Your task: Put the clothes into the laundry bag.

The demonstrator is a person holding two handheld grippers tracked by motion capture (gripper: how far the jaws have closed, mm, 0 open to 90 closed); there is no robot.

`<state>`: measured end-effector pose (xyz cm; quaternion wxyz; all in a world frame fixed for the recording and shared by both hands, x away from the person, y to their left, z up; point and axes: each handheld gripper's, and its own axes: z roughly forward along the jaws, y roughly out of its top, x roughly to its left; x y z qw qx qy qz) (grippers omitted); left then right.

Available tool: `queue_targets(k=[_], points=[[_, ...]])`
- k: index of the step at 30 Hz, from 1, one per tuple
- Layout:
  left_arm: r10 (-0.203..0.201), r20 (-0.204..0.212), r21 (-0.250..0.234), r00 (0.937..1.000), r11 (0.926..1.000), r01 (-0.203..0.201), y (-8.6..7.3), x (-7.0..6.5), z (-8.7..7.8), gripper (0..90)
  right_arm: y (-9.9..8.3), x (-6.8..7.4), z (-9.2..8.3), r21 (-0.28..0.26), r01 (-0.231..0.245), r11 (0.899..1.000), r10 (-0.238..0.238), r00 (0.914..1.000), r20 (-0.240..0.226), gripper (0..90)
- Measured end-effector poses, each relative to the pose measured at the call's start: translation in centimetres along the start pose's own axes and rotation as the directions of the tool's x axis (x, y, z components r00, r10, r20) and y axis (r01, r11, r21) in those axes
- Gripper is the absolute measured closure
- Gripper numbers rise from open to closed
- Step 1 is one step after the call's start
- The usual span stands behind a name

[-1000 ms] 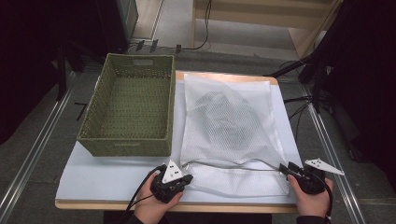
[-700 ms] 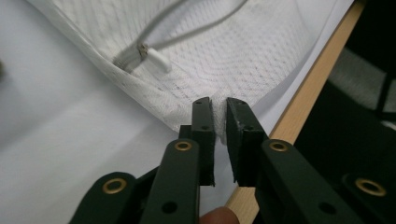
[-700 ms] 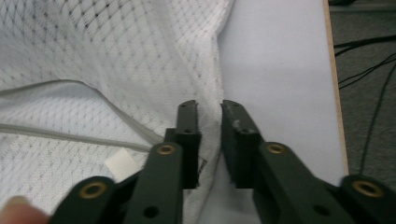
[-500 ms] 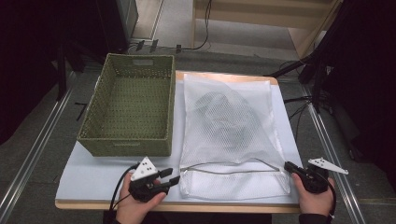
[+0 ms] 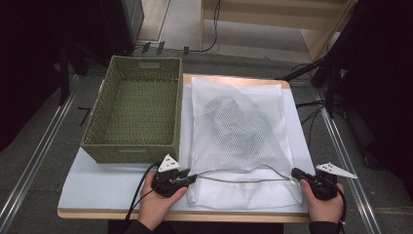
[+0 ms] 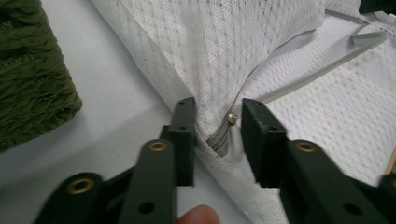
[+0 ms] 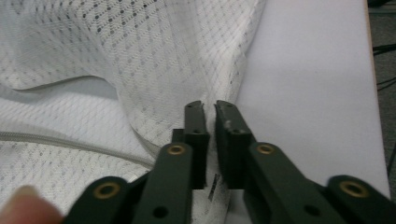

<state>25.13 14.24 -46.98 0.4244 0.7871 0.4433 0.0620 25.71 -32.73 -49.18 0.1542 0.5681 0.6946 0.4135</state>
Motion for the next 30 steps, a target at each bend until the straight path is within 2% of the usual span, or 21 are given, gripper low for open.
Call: queue_targets(k=[3, 5, 8, 11, 13, 15, 17, 18, 20, 21, 23, 26, 28, 30], points=[[0.001, 0.002, -0.014, 1.0, 0.9999, -0.001, 0.0, 0.3, -0.5, 82.3, 0.2, -0.1, -0.6, -0.036, -0.003, 0.999, 0.002, 0.9997, -0.025, 90.0], [0.006, 0.021, -0.039, 0.9998, 0.9992, -0.005, 0.1, 0.6, -0.9, 83.9, 0.7, -0.2, -1.4, -0.081, 0.021, 0.996, -0.021, 0.9998, -0.001, 90.0], [0.027, 0.039, -0.053, 0.9989, 0.9983, -0.025, 0.1, 0.7, -1.4, 84.2, 0.9, -0.4, -1.8, -0.095, 0.017, 0.995, -0.016, 0.9998, 0.013, 90.0], [0.054, 0.033, -0.021, 0.998, 0.9984, -0.053, -0.1, 0.6, -0.9, 84.7, 0.9, -1.2, -1.6, -0.074, -0.008, 0.997, 0.009, 0.9999, 0.013, 90.0], [0.082, 0.01, 0.003, 0.9966, 0.9966, -0.082, -0.5, 0.5, -0.3, 84.7, 0.7, -1.5, -1.1, -0.052, -0.021, 0.998, 0.022, 0.9996, 0.017, 90.0], [0.098, 0.008, -0.018, 0.9951, 0.995, -0.098, -0.5, 0.4, -0.5, 84.2, 0.5, -1.7, -0.6, -0.03, -0.032, 0.999, 0.033, 0.9992, 0.021, 90.0], [0.113, 0.022, -0.054, 0.9934, 0.9923, -0.112, -0.6, 0.5, -1.0, 77.8, 0.5, -1.5, -0.6, -0.036, -0.009, 0.999, 0.01, 0.9995, 0.029, 90.0], [0.12, 0.025, -0.063, 0.9925, 0.991, -0.118, -0.7, 0.7, -1.3, 70.6, 0.5, -1.5, -0.8, -0.045, -0.004, 0.999, 0.005, 0.9996, 0.028, 89.2], [0.131, 0.038, -0.09, 0.9906, 0.9877, -0.128, -1.1, 1.1, -2.1, 58.8, 0.2, -1.5, -1.0, -0.074, 0.009, 0.997, -0.006, 0.9995, 0.031, 76.9], [0.138, 0.036, -0.107, 0.9898, 0.9853, -0.133, -1.3, 1.3, -2.5, 53.0, 0.1, -1.5, -1.3, -0.087, 0.01, 0.996, -0.008, 0.9998, 0.018, 69.2], [0.137, 0.032, -0.142, 0.9901, 0.9812, -0.131, -1.4, 1.6, -3.3, 48.1, 0.0, -1.4, -1.5, -0.115, 0.023, 0.993, -0.024, 0.9997, -0.007, 60.4], [0.132, 0.02, -0.183, 0.991, 0.9749, -0.126, -1.6, 1.9, -4.4, 42.3, 0.2, -0.8, -1.8, -0.139, 0.045, 0.989, -0.048, 0.9987, -0.017, 50.6], [0.151, -0.002, -0.218, 0.9886, 0.9648, -0.148, -1.9, 2.1, -5.1, 38.0, 0.3, -0.3, -1.9, -0.149, 0.052, 0.988, -0.055, 0.9982, -0.021, 45.4], [0.16, -0.018, -0.231, 0.987, 0.9597, -0.16, -2.1, 2.4, -5.7, 36.7, 0.5, 0.1, -2.0, -0.164, 0.061, 0.985, -0.068, 0.997, -0.036, 41.1]])
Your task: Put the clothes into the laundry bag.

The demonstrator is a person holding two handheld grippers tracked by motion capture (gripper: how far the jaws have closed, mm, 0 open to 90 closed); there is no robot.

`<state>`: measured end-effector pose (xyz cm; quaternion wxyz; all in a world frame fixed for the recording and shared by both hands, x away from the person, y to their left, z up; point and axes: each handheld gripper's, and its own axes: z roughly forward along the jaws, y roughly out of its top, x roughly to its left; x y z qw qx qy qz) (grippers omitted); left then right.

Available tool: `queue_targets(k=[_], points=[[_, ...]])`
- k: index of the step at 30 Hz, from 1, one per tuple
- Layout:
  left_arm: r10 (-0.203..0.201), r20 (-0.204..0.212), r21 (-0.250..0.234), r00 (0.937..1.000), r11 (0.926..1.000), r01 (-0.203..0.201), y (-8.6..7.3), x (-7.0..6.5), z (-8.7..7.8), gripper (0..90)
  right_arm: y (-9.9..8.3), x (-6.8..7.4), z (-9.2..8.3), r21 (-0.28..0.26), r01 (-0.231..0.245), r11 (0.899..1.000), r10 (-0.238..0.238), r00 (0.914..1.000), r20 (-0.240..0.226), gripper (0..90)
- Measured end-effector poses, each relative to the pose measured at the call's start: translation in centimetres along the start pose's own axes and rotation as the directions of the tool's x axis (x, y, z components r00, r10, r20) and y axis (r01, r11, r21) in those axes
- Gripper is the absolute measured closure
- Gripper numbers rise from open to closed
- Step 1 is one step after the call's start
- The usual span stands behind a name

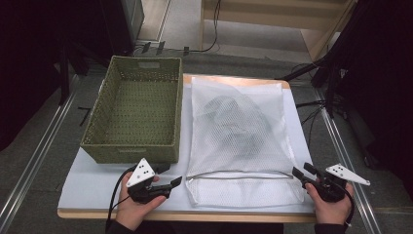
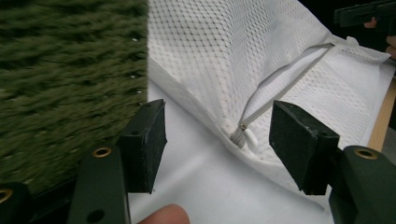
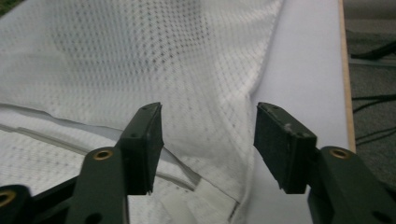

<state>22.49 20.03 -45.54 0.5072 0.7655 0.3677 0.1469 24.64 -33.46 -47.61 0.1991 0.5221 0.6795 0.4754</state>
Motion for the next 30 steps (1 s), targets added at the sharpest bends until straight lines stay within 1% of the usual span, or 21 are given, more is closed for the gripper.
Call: queue_targets(k=[2, 3, 4, 6, 7, 8, 9, 10, 11, 12, 13, 14, 15, 17, 19, 20, 22, 23, 27, 30], points=[[0.0, -0.031, 0.002, 0.9995, 1.0, 0.0, -0.1, 0.3, -0.5, 32.8, 0.1, 0.3, -0.2, -0.018, 0.007, 1.0, -0.008, 0.9998, -0.02, 37.6], [0.001, -0.051, 0.009, 0.9987, 1.0, 0.0, -0.1, 0.5, -0.7, 30.4, 0.2, 0.3, -0.3, -0.03, 0.002, 1.0, -0.003, 0.9994, -0.035, 35.4], [0.0, -0.07, 0.023, 0.9975, 0.9997, 0.002, -0.1, 0.6, -1.0, 26.4, 0.3, 0.4, -0.4, -0.039, 0.0, 0.999, -0.002, 0.9986, -0.054, 32.9], [-0.001, -0.104, 0.039, 0.9945, 0.9992, 0.005, 0.1, 0.8, -1.5, 17.8, 0.4, 0.6, -0.5, -0.054, 0.009, 0.999, -0.012, 0.9976, -0.068, 26.0], [-0.005, -0.102, 0.036, 0.9948, 0.9993, 0.009, 0.2, 1.0, -1.8, 13.7, 0.4, 0.7, -0.5, -0.056, 0.01, 0.998, -0.014, 0.9975, -0.07, 23.1], [-0.008, -0.101, 0.028, 0.9948, 0.9996, 0.011, 0.3, 1.1, -2.2, 13.0, 0.4, 0.8, -0.5, -0.055, 0.015, 0.998, -0.019, 0.9969, -0.076, 20.1], [-0.009, -0.101, 0.024, 0.9949, 0.9996, 0.012, 0.3, 1.3, -2.5, 10.2, 0.4, 0.8, -0.5, -0.052, 0.019, 0.998, -0.024, 0.9964, -0.082, 17.8], [-0.003, -0.091, 0.019, 0.9958, 0.9998, 0.005, 0.3, 1.5, -2.8, 8.1, 0.4, 0.8, -0.5, -0.052, 0.021, 0.998, -0.026, 0.9959, -0.087, 16.3], [-0.001, -0.064, 0.013, 0.998, 0.9999, 0.002, 0.3, 1.8, -3.1, 5.7, 0.4, 0.9, -0.5, -0.054, 0.022, 0.998, -0.027, 0.9953, -0.093, 14.6], [-0.006, -0.054, 0.008, 0.9985, 0.9999, 0.007, 0.2, 2.1, -3.3, 2.3, 0.4, 0.9, -0.5, -0.053, 0.019, 0.998, -0.024, 0.995, -0.097, 14.3], [-0.004, -0.048, 0.007, 0.9988, 1.0, 0.004, 0.1, 2.4, -3.6, 1.9, 0.4, 1.0, -0.5, -0.055, 0.019, 0.998, -0.024, 0.9949, -0.098, 14.3], [-0.018, -0.03, -0.002, 0.9994, 0.9998, 0.018, 0.0, 2.8, -3.8, 0.0, 0.4, 1.0, -0.5, -0.053, 0.02, 0.998, -0.025, 0.9953, -0.094, 14.3], [-0.031, -0.022, -0.014, 0.9993, 0.9994, 0.031, -0.1, 3.2, -4.1, 0.0, 0.4, 1.0, -0.5, -0.053, 0.02, 0.998, -0.025, 0.9954, -0.093, 14.3], [-0.054, -0.028, -0.026, 0.9982, 0.9982, 0.053, -0.2, 3.8, -4.6, 0.0, 0.4, 1.1, -0.4, -0.052, 0.021, 0.998, -0.026, 0.9948, -0.098, 14.2], [-0.063, -0.048, -0.031, 0.9969, 0.9976, 0.062, -0.4, 4.5, -5.1, 0.0, 0.3, 1.1, -0.3, -0.048, 0.02, 0.999, -0.025, 0.995, -0.097, 14.3], [-0.061, -0.062, -0.026, 0.9962, 0.9979, 0.059, -0.5, 4.7, -5.2, 0.0, 0.3, 1.1, -0.3, -0.048, 0.022, 0.999, -0.026, 0.9951, -0.096, 14.4], [-0.043, -0.091, -0.01, 0.9949, 0.9991, 0.042, -0.8, 5.3, -5.6, 0.0, 0.3, 1.1, -0.2, -0.043, 0.023, 0.999, -0.027, 0.995, -0.096, 14.4], [-0.043, -0.102, -0.008, 0.9938, 0.9991, 0.042, -0.9, 5.5, -5.9, 0.0, 0.3, 1.1, -0.2, -0.041, 0.022, 0.999, -0.026, 0.9949, -0.098, 14.4], [-0.063, -0.103, -0.031, 0.9927, 0.9977, 0.06, -1.2, 6.6, -7.0, 0.0, 0.2, 1.1, -0.1, -0.043, 0.028, 0.999, -0.032, 0.9957, -0.087, 14.7], [-0.078, -0.111, -0.047, 0.9907, 0.9962, 0.074, -1.4, 7.3, -7.8, 0.0, 0.2, 1.1, -0.1, -0.052, 0.029, 0.998, -0.033, 0.9965, -0.077, 14.6]])
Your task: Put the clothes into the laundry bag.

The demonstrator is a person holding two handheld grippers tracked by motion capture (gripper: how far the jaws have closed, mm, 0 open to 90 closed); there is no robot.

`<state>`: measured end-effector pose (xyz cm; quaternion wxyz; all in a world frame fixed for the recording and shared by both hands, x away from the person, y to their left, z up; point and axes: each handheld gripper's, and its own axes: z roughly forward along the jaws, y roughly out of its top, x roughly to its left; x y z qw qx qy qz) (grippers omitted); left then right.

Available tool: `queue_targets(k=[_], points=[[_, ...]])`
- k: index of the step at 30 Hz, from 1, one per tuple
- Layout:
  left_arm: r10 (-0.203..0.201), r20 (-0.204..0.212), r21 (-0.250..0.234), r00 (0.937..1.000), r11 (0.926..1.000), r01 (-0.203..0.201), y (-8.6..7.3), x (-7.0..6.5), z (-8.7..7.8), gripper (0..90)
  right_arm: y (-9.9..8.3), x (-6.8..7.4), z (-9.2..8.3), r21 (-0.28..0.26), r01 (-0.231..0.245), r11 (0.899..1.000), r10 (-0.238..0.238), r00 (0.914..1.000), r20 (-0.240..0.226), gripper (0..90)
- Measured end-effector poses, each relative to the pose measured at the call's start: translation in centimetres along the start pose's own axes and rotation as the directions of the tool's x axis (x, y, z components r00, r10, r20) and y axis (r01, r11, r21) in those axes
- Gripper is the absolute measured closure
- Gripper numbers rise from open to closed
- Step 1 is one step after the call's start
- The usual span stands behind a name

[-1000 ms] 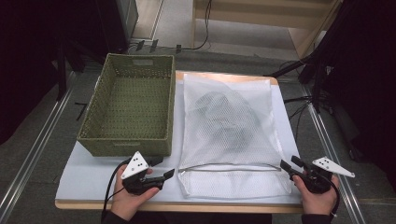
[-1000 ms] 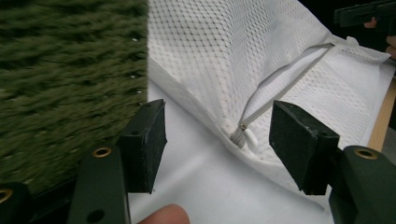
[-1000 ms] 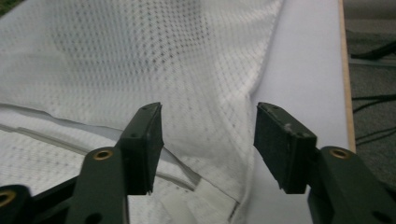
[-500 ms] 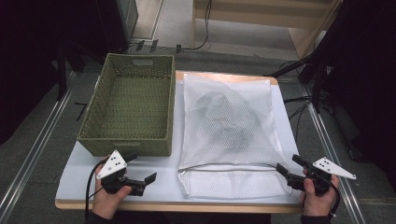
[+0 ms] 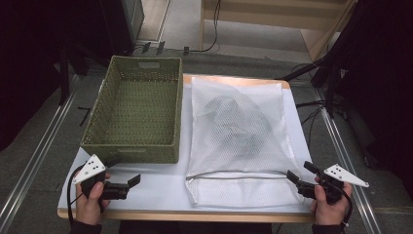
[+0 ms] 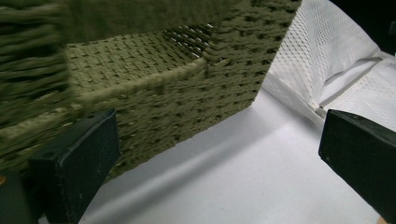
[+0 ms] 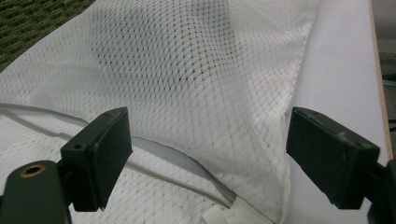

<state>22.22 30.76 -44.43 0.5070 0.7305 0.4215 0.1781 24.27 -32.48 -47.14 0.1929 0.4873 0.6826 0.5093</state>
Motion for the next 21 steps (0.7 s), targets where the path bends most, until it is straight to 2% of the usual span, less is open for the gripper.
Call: queue_targets(k=[8, 10, 21], points=[[-0.032, -0.006, -0.031, 0.9995, 0.999, 0.032, -0.4, 1.3, -1.3, 0.0, -0.2, -0.1, 0.0, -0.008, -0.007, 1.0, 0.007, 1.0, 0.006, 14.8], [-0.041, 0.007, -0.035, 0.9991, 0.9985, 0.042, -0.4, 1.4, -1.2, 0.0, -0.3, 0.0, 0.0, -0.009, -0.007, 1.0, 0.007, 0.9999, 0.013, 14.8], [-0.019, 0.007, -0.003, 0.9998, 0.9998, 0.019, -0.6, 1.0, -0.5, 0.0, -0.3, 0.2, 0.3, 0.0, 0.004, 1.0, -0.004, 0.9998, 0.018, 14.7]])
